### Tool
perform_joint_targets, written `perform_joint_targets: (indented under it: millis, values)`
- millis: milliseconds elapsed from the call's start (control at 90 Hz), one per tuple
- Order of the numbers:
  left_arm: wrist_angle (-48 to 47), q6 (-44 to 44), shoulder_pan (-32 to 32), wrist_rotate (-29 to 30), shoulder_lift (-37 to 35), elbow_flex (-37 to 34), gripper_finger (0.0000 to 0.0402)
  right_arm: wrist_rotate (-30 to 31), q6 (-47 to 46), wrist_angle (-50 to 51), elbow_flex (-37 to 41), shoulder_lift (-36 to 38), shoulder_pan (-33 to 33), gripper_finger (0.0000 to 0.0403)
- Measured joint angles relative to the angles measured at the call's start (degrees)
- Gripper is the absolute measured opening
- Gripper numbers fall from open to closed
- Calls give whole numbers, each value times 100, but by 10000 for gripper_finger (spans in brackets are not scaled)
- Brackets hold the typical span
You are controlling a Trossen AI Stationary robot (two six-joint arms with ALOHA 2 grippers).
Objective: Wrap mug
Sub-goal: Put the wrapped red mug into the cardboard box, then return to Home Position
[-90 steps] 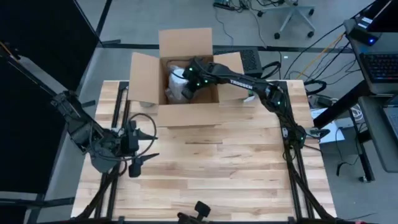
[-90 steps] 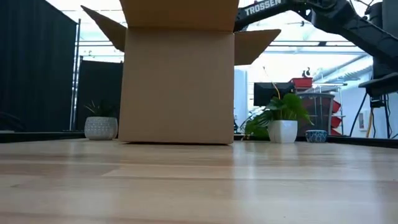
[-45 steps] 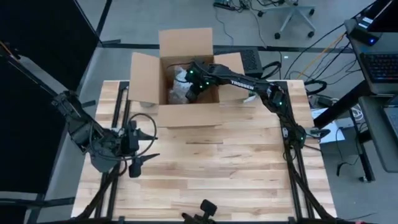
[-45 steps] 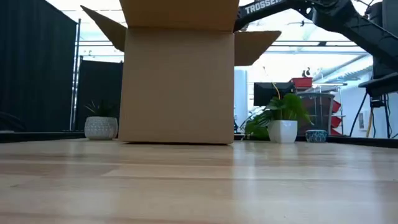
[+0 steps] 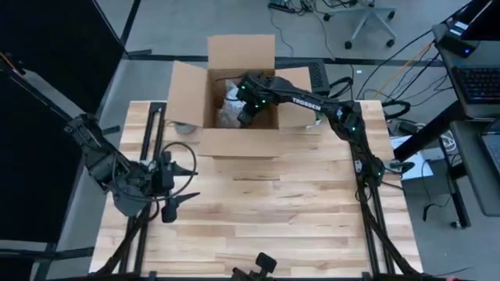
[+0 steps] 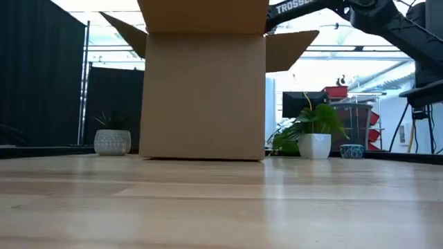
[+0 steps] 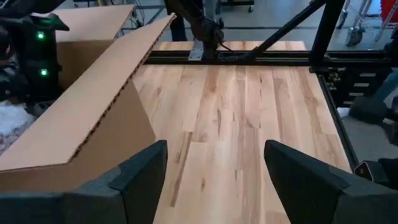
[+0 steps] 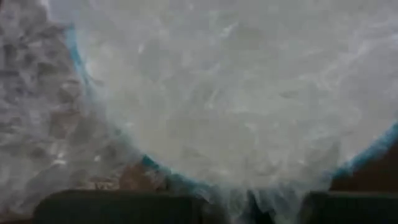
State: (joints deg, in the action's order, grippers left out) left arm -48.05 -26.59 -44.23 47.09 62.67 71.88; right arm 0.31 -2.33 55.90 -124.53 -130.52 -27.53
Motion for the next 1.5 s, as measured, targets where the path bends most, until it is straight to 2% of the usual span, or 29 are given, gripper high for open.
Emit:
perform_joint_targets:
  millis: [311, 667, 789, 944, 1500]
  values:
    - [-2, 2, 0, 0, 0, 0, 258, -79, 39, -337, 19, -108, 77, 80]
    - [-2, 0, 0, -31, -2, 0, 258, -331, -110, -313, 50, -91, 30, 212]
    - [-4, 2, 2, -35, -2, 0, 258, -281, -94, -152, 56, 153, -11, 242]
    - [-3, 3, 2, -35, -2, 0, 258, -311, -93, 12, 52, 617, -24, 253]
    - [-4, 2, 2, -35, -2, 1, 258, -303, -122, -33, 32, 2378, 111, 254]
